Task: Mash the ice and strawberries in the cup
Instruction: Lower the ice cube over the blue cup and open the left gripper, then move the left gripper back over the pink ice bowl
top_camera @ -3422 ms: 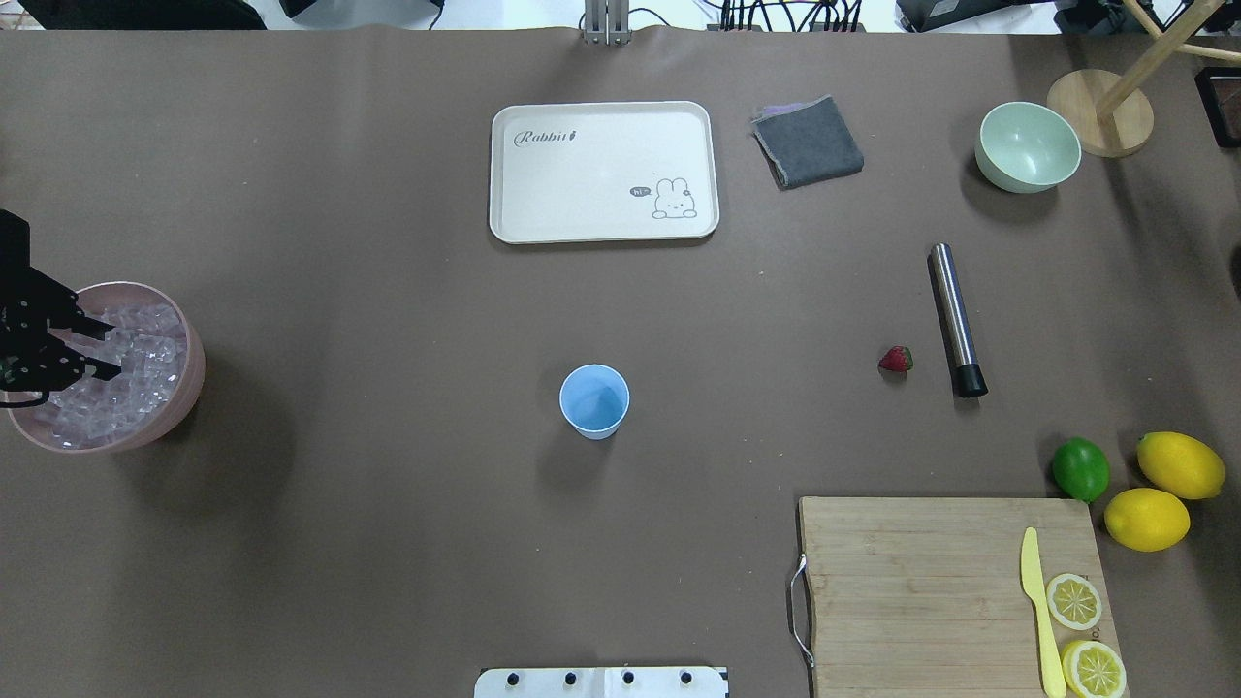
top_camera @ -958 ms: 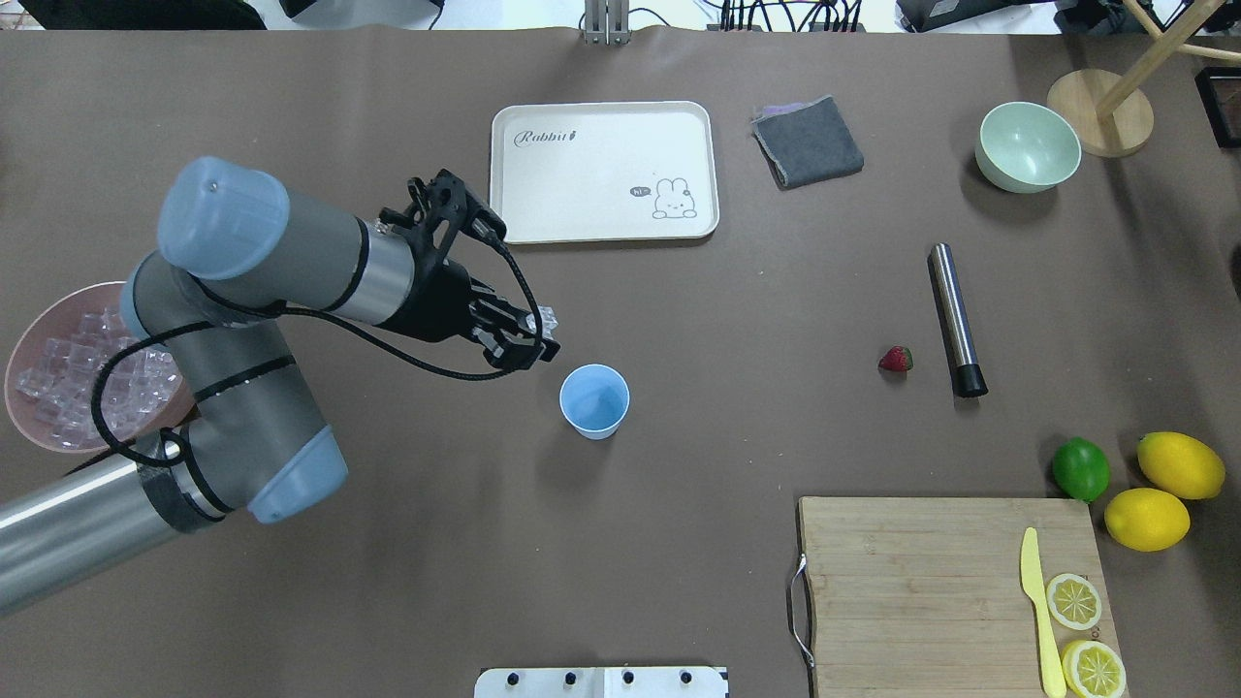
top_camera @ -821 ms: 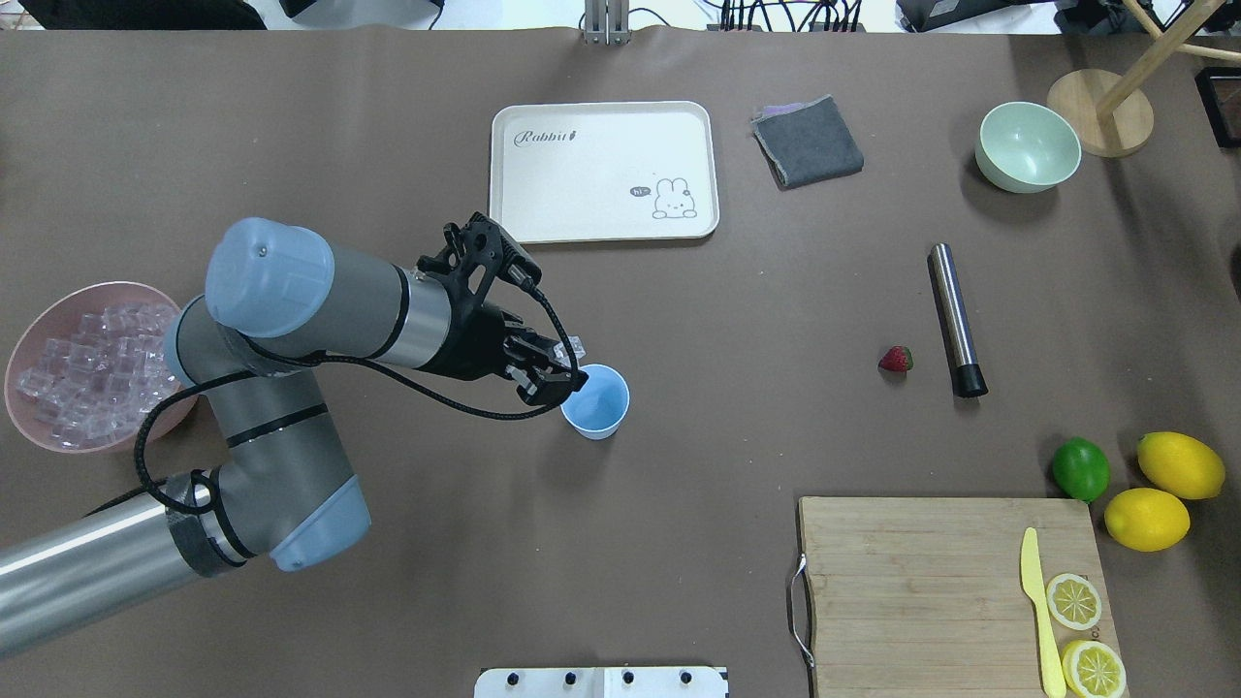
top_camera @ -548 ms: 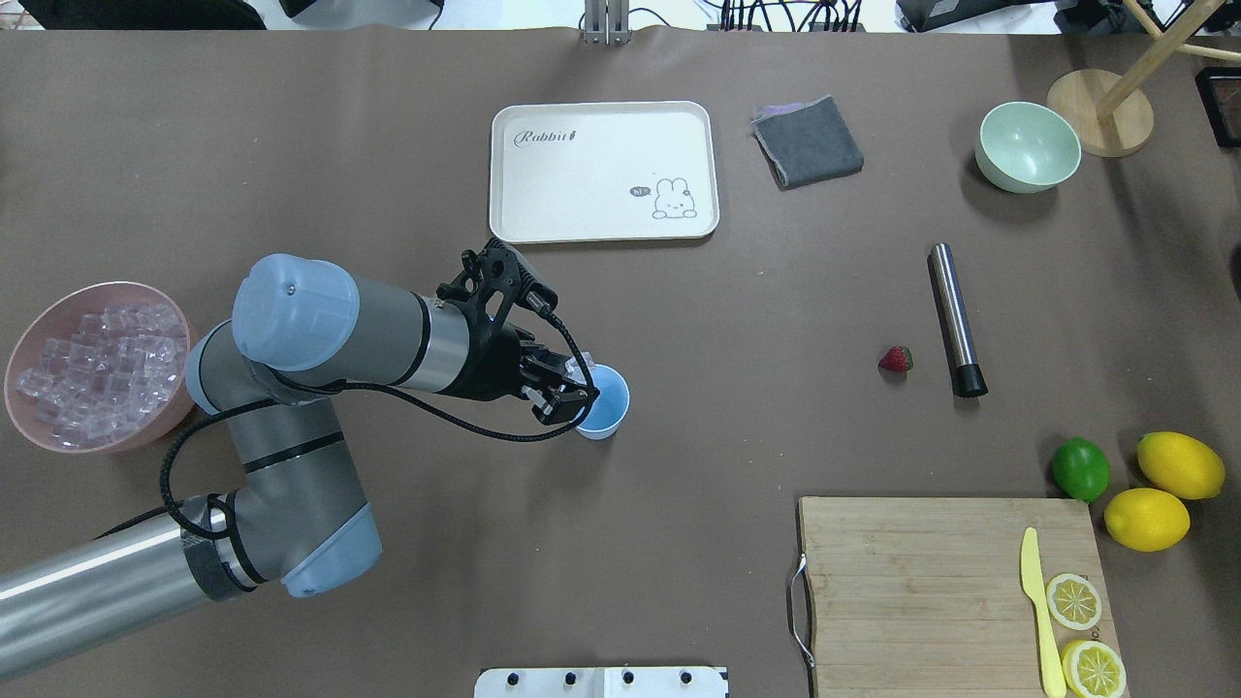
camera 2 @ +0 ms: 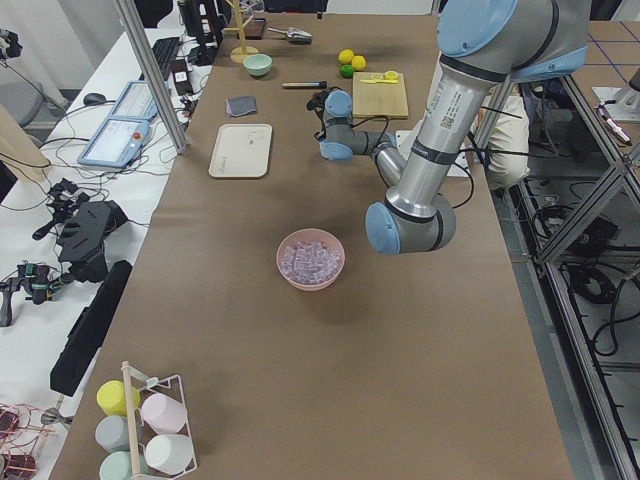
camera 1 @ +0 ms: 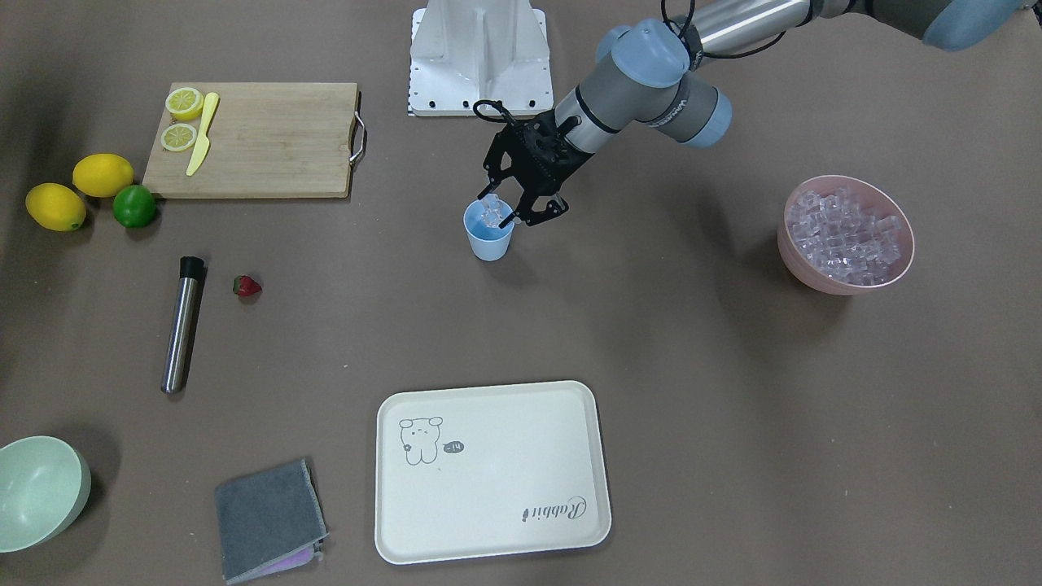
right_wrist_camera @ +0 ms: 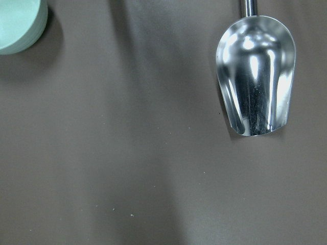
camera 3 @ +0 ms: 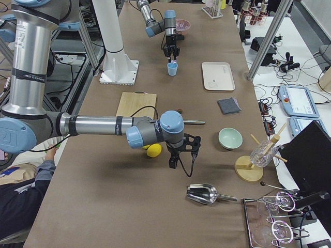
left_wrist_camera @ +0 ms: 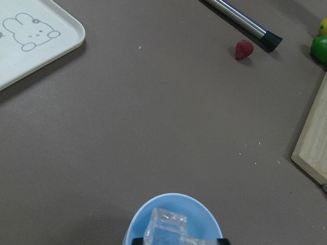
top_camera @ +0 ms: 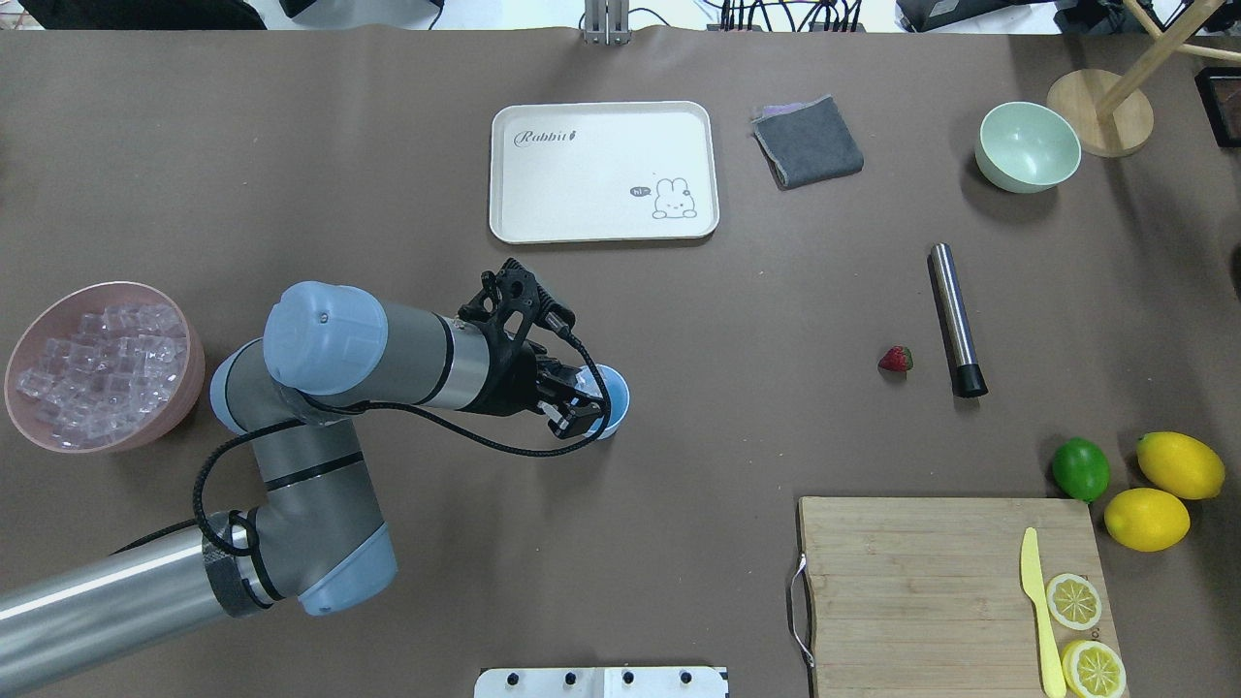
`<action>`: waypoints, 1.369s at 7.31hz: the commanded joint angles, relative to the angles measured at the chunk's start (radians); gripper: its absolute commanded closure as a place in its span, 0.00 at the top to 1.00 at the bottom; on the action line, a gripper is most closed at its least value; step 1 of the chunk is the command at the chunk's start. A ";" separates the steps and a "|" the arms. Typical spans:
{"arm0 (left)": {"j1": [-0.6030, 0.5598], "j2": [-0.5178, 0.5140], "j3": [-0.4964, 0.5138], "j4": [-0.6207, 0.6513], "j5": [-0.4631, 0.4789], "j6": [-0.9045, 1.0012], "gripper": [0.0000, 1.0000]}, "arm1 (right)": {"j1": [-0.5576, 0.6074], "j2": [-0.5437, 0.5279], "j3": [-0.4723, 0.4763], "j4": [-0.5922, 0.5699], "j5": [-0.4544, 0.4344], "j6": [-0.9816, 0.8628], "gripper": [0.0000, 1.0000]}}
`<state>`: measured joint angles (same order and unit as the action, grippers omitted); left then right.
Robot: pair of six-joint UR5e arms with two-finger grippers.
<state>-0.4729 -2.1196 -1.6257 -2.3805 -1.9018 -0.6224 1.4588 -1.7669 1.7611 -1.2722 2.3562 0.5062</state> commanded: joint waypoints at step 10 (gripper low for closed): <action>-0.347 0.136 0.020 -0.077 -0.360 0.291 0.97 | 0.000 -0.005 -0.006 -0.001 0.012 0.000 1.00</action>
<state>-0.7498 -2.0352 -1.6047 -2.4561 -2.1907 -0.4262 1.4588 -1.7678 1.7553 -1.2731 2.3649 0.5073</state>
